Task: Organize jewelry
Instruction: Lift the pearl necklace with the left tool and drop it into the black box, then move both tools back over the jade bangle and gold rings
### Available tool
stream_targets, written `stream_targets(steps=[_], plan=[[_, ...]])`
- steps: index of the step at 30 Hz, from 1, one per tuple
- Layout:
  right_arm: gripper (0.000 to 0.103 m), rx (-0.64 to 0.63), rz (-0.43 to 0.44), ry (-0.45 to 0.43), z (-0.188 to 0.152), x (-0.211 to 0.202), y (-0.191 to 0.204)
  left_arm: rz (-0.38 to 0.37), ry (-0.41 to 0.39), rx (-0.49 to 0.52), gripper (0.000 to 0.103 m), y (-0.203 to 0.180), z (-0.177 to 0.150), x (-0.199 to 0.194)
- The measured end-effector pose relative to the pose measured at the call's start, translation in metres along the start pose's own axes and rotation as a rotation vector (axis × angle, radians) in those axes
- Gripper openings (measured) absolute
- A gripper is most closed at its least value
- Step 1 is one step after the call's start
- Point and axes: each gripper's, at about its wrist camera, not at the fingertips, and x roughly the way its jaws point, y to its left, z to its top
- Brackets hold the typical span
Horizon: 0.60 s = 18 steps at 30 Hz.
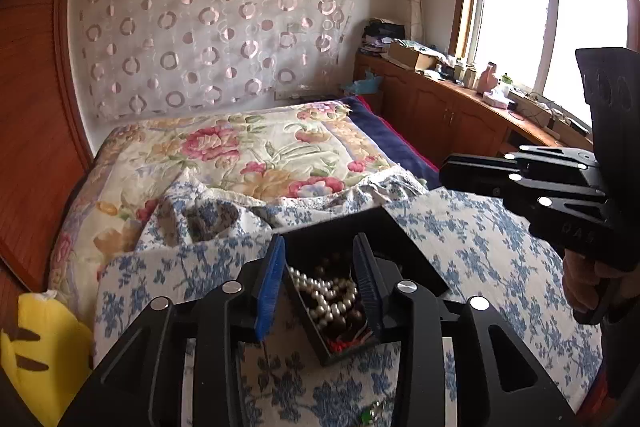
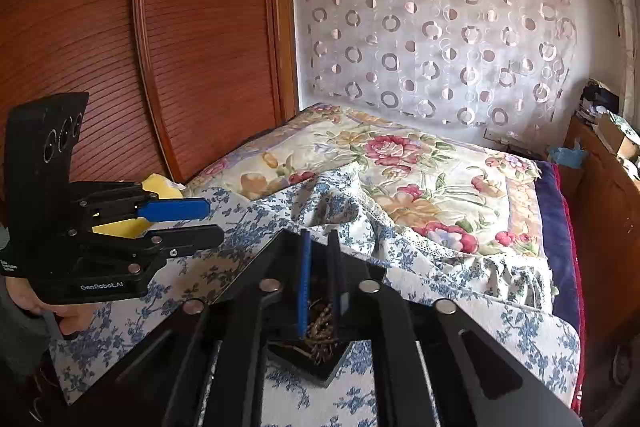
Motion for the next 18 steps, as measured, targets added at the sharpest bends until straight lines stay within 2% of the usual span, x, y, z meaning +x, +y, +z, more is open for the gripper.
stream_targets(steps=[2,7,9,10,12,13,15,16,18], plan=[[0.012,-0.002,-0.009,0.0,-0.004,-0.005,0.002,-0.001,0.0,-0.003,0.036,0.0,-0.005,-0.004],[0.012,0.004,-0.019,0.0,-0.021,-0.022,0.011,-0.002,-0.005,-0.002,0.051,-0.002,-0.023,-0.017],[0.012,0.008,-0.026,0.007,-0.033,-0.027,0.016,0.005,-0.005,-0.001,0.07,-0.004,-0.03,-0.02],[0.012,0.012,-0.032,0.013,-0.04,-0.029,0.018,0.009,-0.009,0.001,0.073,-0.005,-0.035,-0.022],[0.012,0.022,-0.044,0.016,-0.052,-0.033,0.021,0.012,-0.005,0.006,0.086,-0.006,-0.043,-0.024],[0.013,0.029,-0.043,0.016,-0.058,-0.036,0.023,0.022,-0.001,0.011,0.09,-0.008,-0.048,-0.025],[0.026,0.041,-0.038,0.014,-0.069,-0.041,0.027,0.031,0.011,0.029,0.094,-0.01,-0.057,-0.026],[0.036,0.045,-0.045,0.014,-0.074,-0.043,0.029,0.032,0.02,0.036,0.094,-0.009,-0.061,-0.026],[0.038,0.05,-0.056,0.019,-0.085,-0.045,0.034,0.033,0.04,0.042,0.094,-0.01,-0.069,-0.026]])
